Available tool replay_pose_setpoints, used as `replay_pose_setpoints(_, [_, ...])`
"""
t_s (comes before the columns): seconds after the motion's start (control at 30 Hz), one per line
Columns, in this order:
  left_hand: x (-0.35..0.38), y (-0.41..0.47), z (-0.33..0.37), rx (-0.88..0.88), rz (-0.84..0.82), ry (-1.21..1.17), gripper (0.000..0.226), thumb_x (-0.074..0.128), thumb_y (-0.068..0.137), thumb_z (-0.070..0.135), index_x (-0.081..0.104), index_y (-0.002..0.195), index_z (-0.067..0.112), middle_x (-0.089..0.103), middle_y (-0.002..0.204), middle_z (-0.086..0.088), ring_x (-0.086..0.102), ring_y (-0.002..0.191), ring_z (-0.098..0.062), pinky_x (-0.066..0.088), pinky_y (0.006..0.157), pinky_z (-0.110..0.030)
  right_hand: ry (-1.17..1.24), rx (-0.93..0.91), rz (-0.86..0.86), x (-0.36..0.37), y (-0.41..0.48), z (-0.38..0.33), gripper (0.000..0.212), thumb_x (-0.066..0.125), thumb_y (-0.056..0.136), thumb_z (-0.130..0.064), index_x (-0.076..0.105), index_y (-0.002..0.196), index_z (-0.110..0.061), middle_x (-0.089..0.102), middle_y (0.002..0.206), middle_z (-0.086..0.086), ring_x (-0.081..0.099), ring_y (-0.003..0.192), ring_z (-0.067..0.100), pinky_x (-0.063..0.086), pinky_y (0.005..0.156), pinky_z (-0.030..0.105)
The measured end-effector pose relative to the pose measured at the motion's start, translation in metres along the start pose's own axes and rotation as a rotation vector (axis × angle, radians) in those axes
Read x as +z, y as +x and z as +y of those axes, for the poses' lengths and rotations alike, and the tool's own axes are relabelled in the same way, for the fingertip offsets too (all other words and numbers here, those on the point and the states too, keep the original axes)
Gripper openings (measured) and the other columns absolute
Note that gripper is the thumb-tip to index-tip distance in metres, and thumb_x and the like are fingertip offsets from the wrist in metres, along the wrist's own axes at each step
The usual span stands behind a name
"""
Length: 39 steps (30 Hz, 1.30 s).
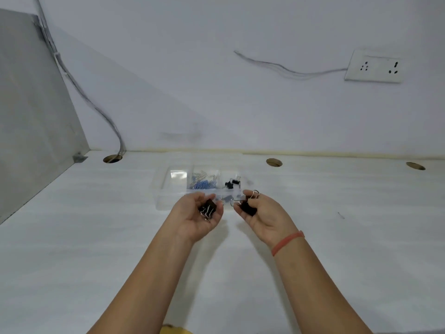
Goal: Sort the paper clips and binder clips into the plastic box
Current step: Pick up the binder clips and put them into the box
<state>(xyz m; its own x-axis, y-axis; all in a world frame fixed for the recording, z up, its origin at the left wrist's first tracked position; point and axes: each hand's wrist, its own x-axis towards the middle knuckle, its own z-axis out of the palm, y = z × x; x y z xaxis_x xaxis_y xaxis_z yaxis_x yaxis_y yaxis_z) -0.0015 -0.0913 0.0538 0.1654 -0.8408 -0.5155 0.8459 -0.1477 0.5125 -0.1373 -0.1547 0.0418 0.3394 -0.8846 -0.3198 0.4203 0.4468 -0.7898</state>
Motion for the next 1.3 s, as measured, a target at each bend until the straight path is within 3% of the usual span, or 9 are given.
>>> replay_pose_setpoints(0.23, [0.057, 0.057, 0.040, 0.097, -0.001, 0.042, 0.038, 0.032, 0.096, 0.023, 0.058, 0.092, -0.004, 0.043, 0.093, -0.016, 0.046, 0.073, -0.023, 0.048, 0.077, -0.033, -0.296, -0.068, 0.046, 0.029, 0.056, -0.066, 0.026, 0.032, 0.090, 0.014, 0.048, 0.078, -0.002, 0.046, 0.083, 0.015, 0.053, 0.084, 0.024, 0.049, 0.092, 0.039])
replay_pose_setpoints(0.37, [0.086, 0.099, 0.045, 0.129, 0.057, 0.275, 0.033, 0.034, 0.093, 0.019, 0.059, 0.085, -0.001, 0.047, 0.093, -0.016, 0.047, 0.075, -0.026, 0.044, 0.075, -0.036, -0.680, -0.057, 0.061, 0.032, 0.107, -0.077, 0.013, 0.044, 0.088, 0.001, 0.046, 0.097, -0.007, 0.049, 0.100, 0.012, 0.055, 0.089, 0.024, 0.051, 0.079, 0.029])
replay_pose_setpoints(0.53, [0.093, 0.138, 0.044, 0.115, 0.141, 0.651, 0.031, 0.037, 0.093, 0.012, 0.055, 0.114, -0.001, 0.050, 0.126, -0.021, 0.040, 0.130, -0.032, 0.031, 0.106, -0.040, -1.244, 0.004, 0.037, 0.038, 0.134, -0.069, 0.018, 0.040, 0.085, 0.003, 0.047, 0.072, -0.007, 0.049, 0.069, 0.011, 0.061, 0.081, 0.028, 0.049, 0.084, 0.031])
replay_pose_setpoints(0.67, [0.092, 0.149, 0.044, 0.205, 0.208, 0.803, 0.021, 0.041, 0.094, 0.006, 0.054, 0.108, -0.003, 0.048, 0.103, -0.018, 0.047, 0.095, -0.029, 0.038, 0.083, -0.034, -1.357, -0.139, 0.078, 0.031, 0.144, -0.064, 0.013, 0.051, 0.077, 0.005, 0.063, 0.073, 0.005, 0.063, 0.069, 0.016, 0.068, 0.070, 0.030, 0.059, 0.071, 0.035])
replay_pose_setpoints(0.77, [0.087, 0.138, 0.035, 0.318, 0.207, 0.816, 0.022, 0.042, 0.093, 0.005, 0.062, 0.102, 0.006, 0.054, 0.098, -0.013, 0.054, 0.093, -0.029, 0.046, 0.083, -0.036, -1.178, -0.191, 0.101, 0.022, 0.132, -0.064, 0.018, 0.055, 0.071, 0.006, 0.070, 0.072, -0.003, 0.073, 0.084, 0.021, 0.071, 0.083, 0.035, 0.058, 0.081, 0.047])
replay_pose_setpoints(0.93, [0.077, 0.093, 0.009, 0.432, 0.160, 0.704, 0.026, 0.043, 0.089, -0.002, 0.063, 0.079, 0.011, 0.060, 0.081, -0.007, 0.055, 0.075, -0.019, 0.046, 0.067, -0.027, -0.712, -0.244, 0.110, -0.004, 0.073, -0.059, 0.029, 0.046, 0.082, 0.009, 0.063, 0.069, -0.011, 0.067, 0.072, 0.012, 0.064, 0.061, 0.023, 0.059, 0.076, 0.036])
replay_pose_setpoints(1.07, [0.072, 0.045, -0.026, 0.422, 0.024, 0.670, 0.017, 0.049, 0.090, 0.004, 0.064, 0.084, 0.008, 0.063, 0.076, -0.005, 0.056, 0.067, -0.017, 0.047, 0.067, -0.025, -1.181, -0.528, 0.274, -0.056, 0.019, -0.045, 0.020, 0.064, 0.081, -0.014, 0.070, 0.100, -0.018, 0.071, 0.104, 0.000, 0.067, 0.091, 0.017, 0.049, 0.090, 0.027])
replay_pose_setpoints(1.17, [0.067, 0.022, -0.055, 0.367, -0.065, 0.733, 0.015, 0.051, 0.091, 0.008, 0.064, 0.085, 0.009, 0.065, 0.080, -0.005, 0.059, 0.071, -0.017, 0.049, 0.073, -0.027, -1.572, -0.432, 0.134, -0.112, -0.030, -0.043, 0.062, 0.069, 0.079, -0.038, 0.047, 0.136, -0.025, 0.036, 0.151, -0.002, 0.031, 0.140, 0.017, 0.022, 0.111, 0.026])
replay_pose_setpoints(1.3, [0.055, 0.009, -0.095, 0.219, -0.137, 0.846, 0.011, 0.053, 0.090, 0.011, 0.065, 0.088, 0.009, 0.068, 0.087, -0.008, 0.060, 0.074, -0.019, 0.051, 0.076, -0.028, -1.839, 0.098, 0.092, -0.190, -0.076, -0.036, 0.114, 0.070, 0.058, -0.067, 0.004, 0.148, -0.044, -0.017, 0.159, -0.007, -0.021, 0.146, 0.024, -0.006, 0.117, 0.052])
